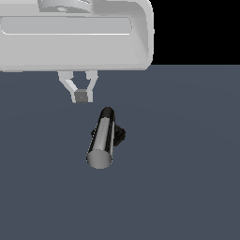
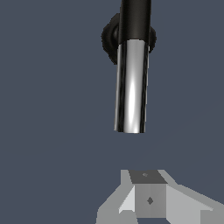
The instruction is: Turn on the faucet by rotating a designated handle.
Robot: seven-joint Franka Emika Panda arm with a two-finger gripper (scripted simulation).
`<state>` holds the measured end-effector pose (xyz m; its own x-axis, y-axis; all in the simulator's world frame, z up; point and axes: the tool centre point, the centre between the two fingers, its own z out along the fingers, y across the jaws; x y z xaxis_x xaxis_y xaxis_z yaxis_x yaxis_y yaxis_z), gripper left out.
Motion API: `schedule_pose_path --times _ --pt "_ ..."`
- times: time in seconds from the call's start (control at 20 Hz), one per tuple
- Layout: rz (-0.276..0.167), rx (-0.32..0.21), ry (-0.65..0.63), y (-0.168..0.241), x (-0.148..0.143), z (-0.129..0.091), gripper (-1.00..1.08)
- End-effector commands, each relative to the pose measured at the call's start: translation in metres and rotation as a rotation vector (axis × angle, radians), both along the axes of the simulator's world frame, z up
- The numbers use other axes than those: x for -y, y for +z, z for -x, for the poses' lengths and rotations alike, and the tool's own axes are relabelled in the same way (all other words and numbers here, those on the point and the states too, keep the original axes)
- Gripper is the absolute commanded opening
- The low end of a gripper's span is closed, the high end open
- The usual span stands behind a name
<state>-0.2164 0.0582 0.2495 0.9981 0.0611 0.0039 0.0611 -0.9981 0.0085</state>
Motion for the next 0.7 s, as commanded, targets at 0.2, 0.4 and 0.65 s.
schedule_pose_path --times 0.2,0.4,0.65 --pt "-0.003 -0.001 0.014 -0.046 -0.012 -0.006 -1.0" --pt "-0.006 -0.002 0.023 -0.074 -0.02 -0.01 -1.0" --pt "-0.008 -0.003 0.033 -0.104 -0.028 -0.014 -1.0"
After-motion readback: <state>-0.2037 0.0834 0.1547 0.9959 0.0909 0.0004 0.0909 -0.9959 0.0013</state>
